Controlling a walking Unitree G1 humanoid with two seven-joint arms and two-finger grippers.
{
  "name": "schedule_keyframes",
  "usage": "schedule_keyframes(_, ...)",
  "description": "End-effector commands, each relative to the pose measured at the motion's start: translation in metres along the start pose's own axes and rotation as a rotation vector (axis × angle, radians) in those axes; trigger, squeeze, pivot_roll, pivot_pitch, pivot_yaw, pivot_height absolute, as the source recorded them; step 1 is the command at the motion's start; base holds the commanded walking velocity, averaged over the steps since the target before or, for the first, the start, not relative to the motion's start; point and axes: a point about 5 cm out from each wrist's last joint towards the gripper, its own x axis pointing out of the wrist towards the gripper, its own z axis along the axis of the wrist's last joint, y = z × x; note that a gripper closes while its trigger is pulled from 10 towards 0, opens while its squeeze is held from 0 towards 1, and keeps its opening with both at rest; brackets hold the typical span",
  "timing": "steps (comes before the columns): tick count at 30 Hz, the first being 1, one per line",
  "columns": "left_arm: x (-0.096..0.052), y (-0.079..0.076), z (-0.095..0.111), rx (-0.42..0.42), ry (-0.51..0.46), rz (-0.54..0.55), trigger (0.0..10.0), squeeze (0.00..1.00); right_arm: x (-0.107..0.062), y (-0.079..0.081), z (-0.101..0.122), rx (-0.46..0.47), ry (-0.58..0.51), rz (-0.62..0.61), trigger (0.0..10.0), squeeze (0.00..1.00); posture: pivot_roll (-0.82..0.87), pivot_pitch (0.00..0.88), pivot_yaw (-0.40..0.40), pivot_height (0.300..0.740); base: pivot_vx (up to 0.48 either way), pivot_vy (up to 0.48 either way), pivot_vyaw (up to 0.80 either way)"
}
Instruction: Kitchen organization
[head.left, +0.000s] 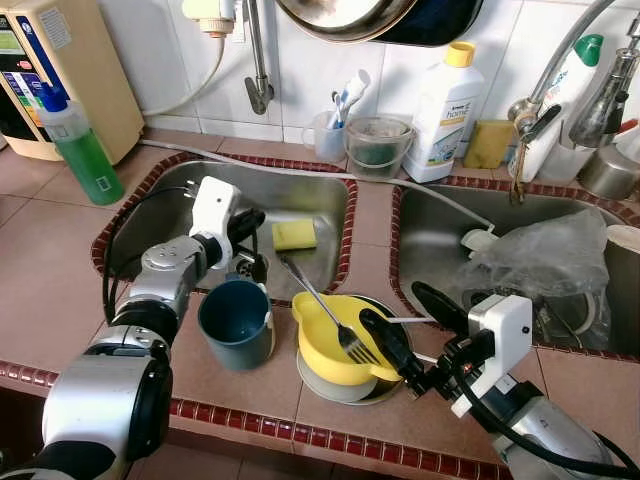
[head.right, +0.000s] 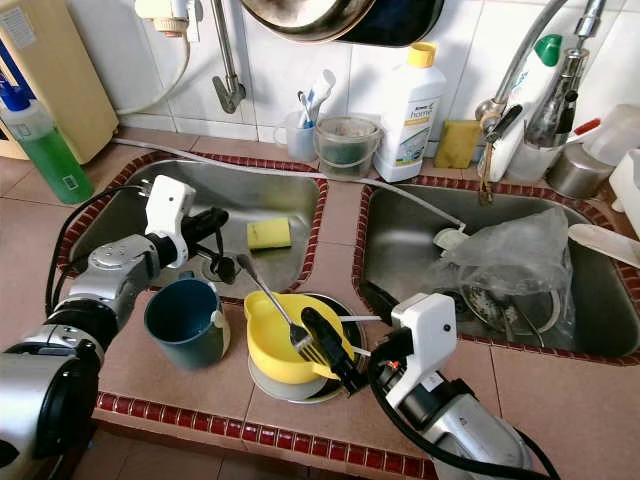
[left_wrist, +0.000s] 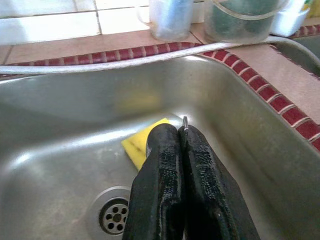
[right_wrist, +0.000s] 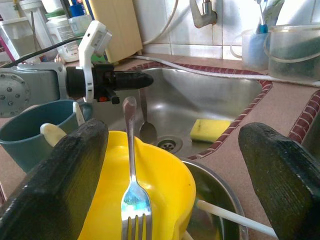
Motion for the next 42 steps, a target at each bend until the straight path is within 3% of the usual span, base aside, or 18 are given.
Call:
schedule_keyframes(1,-0.002,0.003,-0.002,-0.004,0.008,0.004,10.0,0.0,-0.002,0.001,0.002,-0.007,0.0,0.004,10.0,0.0,-0.16,0.068,0.056,0.74,0.0,0.0,0.0)
schedule_keyframes(7,-0.004,0.007,-0.002,-0.001,0.013,0.009,10.0,0.0,-0.003,0.001,0.002,-0.007,0.001,0.002,10.0,0.0,-0.16,0.064,0.055,0.74,0.0,0.0,0.0)
schedule_keyframes(9,-0.005,0.007,-0.002,-0.001,0.015,0.009,10.0,0.29,-0.003,0.002,0.002,-0.008,0.002,0.004,10.0,0.0,-0.16,0.062,0.055,0.74,0.0,0.0,0.0)
schedule_keyframes(11,-0.005,0.007,-0.002,0.001,0.016,0.011,10.0,0.29,-0.003,0.002,0.002,-0.008,0.002,0.004,10.0,0.0,-0.16,0.062,0.055,0.74,0.0,0.0,0.0)
schedule_keyframes(12,-0.005,0.008,-0.002,0.001,0.015,0.013,10.0,0.39,-0.003,0.002,0.002,-0.009,0.002,0.005,10.0,0.0,-0.16,0.062,0.055,0.74,0.0,0.0,0.0)
schedule_keyframes(13,-0.005,0.008,-0.002,0.0,0.014,0.014,10.0,0.56,-0.004,0.002,0.002,-0.009,0.003,0.005,10.0,0.0,-0.16,0.062,0.055,0.74,0.0,0.0,0.0)
schedule_keyframes(14,-0.005,0.008,-0.002,0.0,0.014,0.014,10.0,0.56,-0.004,0.002,0.002,-0.009,0.003,0.005,10.0,0.0,-0.16,0.062,0.055,0.74,0.0,0.0,0.0)
schedule_keyframes(15,-0.005,0.008,-0.002,-0.005,0.012,0.014,10.0,1.0,-0.004,0.002,0.002,-0.01,0.003,0.005,10.0,0.0,-0.16,0.057,0.054,0.74,0.0,0.0,0.0)
schedule_keyframes(33,-0.004,0.008,0.003,0.003,0.004,-0.005,10.0,1.0,-0.001,0.0,0.003,-0.018,-0.003,0.014,10.0,0.0,-0.15,0.054,0.051,0.74,0.0,0.0,0.0)
schedule_keyframes(42,-0.005,0.014,0.018,-0.004,-0.049,0.018,10.0,1.0,0.003,-0.002,0.005,-0.023,-0.021,0.008,10.0,0.0,-0.13,0.056,0.051,0.74,0.0,0.0,0.0)
